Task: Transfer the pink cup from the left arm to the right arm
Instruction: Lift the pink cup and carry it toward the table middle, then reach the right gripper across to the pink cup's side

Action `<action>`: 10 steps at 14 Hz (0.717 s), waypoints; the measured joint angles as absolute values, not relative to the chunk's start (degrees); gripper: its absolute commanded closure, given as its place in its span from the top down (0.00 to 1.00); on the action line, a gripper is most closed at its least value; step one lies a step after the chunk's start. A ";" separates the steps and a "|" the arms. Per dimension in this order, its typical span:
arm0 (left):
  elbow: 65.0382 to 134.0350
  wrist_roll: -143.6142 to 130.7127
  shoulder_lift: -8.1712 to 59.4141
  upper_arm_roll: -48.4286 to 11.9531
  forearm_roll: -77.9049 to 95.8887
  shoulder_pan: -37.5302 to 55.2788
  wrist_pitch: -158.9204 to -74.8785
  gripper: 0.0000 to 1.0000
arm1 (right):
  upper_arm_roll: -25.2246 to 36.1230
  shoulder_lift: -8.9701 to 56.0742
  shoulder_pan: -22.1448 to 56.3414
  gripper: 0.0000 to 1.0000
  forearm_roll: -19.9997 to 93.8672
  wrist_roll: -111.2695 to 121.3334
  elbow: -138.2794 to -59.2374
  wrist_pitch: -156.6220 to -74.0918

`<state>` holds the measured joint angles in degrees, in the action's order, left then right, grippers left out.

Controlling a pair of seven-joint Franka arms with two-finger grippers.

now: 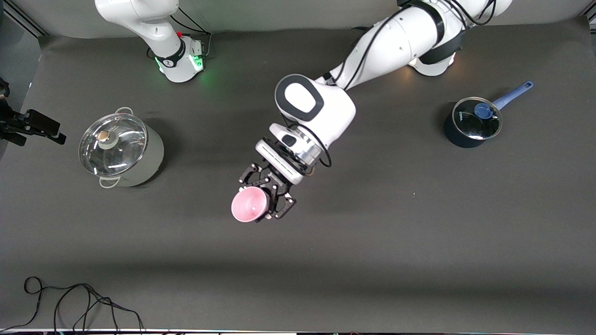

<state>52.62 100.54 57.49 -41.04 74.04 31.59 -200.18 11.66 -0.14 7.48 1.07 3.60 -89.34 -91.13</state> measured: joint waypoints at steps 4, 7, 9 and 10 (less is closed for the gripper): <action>52.49 88.61 56.35 -26.37 74.05 40.82 -200.29 0.00 | 11.51 1.79 10.68 0.99 1.10 3.59 -87.17 -91.17; 52.46 81.65 56.35 -18.70 74.04 44.89 -200.35 0.00 | 11.45 5.00 13.57 0.98 1.11 3.39 -83.63 -91.23; 52.37 81.03 56.34 -18.06 74.04 45.22 -200.35 0.00 | 11.44 7.17 15.43 0.98 1.20 2.18 -81.22 -91.26; 52.31 81.01 56.34 -18.04 74.04 45.22 -200.35 0.00 | 11.42 8.34 16.42 0.98 1.35 1.53 -79.87 -91.27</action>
<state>52.31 81.01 56.34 -18.04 74.04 45.22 -200.35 11.42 8.34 16.42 1.35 1.53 -79.87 -91.27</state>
